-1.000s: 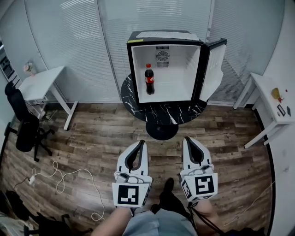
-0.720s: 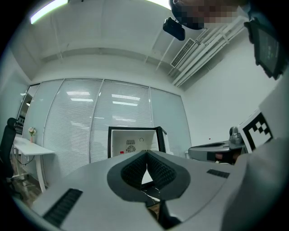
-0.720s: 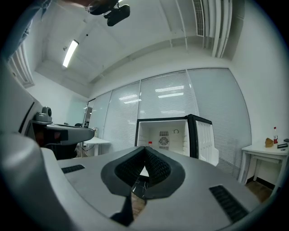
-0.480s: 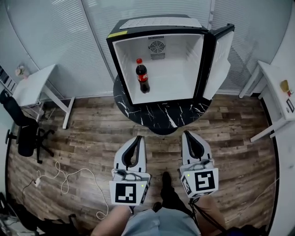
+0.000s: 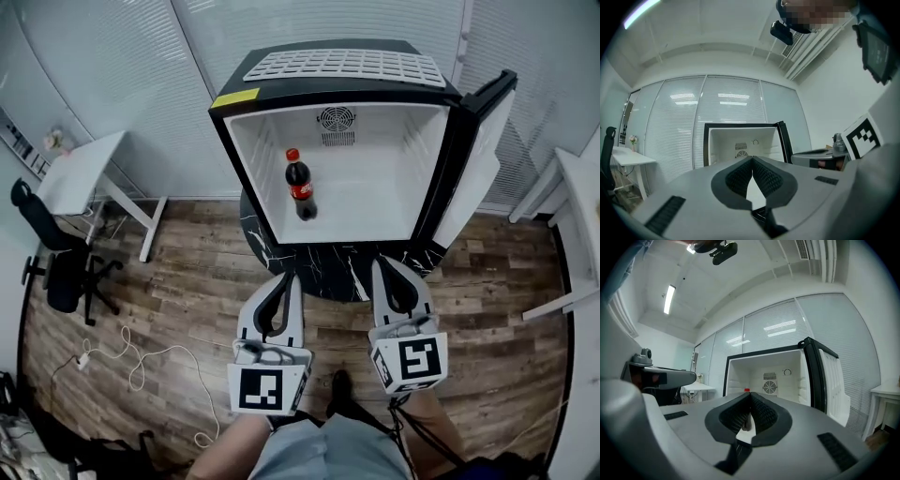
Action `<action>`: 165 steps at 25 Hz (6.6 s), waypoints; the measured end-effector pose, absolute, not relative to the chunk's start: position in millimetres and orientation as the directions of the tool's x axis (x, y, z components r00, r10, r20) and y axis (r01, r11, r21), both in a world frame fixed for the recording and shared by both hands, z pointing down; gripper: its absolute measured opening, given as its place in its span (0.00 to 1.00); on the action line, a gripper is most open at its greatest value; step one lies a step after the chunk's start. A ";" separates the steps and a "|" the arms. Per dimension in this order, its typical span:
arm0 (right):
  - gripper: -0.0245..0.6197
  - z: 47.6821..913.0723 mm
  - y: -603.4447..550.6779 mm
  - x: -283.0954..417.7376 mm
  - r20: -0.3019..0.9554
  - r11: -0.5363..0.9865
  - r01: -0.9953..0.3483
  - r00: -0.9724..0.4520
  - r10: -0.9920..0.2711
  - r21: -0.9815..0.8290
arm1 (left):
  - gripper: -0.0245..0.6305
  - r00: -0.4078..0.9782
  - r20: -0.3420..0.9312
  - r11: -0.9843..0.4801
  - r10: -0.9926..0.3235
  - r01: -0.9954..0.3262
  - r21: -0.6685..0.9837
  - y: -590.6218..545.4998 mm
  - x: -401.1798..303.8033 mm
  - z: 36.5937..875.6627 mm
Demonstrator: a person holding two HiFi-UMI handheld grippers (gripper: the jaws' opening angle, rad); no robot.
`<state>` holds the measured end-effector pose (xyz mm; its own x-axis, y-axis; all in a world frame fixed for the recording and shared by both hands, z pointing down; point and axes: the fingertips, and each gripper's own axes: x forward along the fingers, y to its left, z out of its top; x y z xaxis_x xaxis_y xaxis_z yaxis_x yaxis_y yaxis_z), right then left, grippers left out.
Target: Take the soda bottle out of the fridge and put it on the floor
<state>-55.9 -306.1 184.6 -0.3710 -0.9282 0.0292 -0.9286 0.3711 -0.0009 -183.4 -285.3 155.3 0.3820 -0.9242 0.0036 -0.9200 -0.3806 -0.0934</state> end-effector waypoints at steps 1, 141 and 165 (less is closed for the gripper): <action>0.06 180.4 -313.7 -56.7 0.022 0.380 -0.925 -0.380 -0.925 0.004 | 0.06 0.373 -0.013 -0.371 -0.928 -0.924 -0.091 -291.0 -184.1 150.4; 0.19 193.5 -535.7 -155.2 0.178 0.382 -0.917 -0.359 -0.916 0.118 | 0.06 0.341 -0.041 -0.341 -0.939 -0.940 0.000 -523.6 -309.6 173.1; 0.19 183.3 -331.4 -10.1 0.110 0.063 -0.993 -0.052 -0.993 0.100 | 0.06 0.608 -0.051 -0.606 -0.793 -0.794 -0.045 -377.2 -170.9 163.0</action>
<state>-10.1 -331.4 183.3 -0.0520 -0.9926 0.1097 -0.9930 0.0631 0.1000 -170.9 -377.2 163.0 0.6077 -0.7925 -0.0510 -0.7942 -0.6061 -0.0447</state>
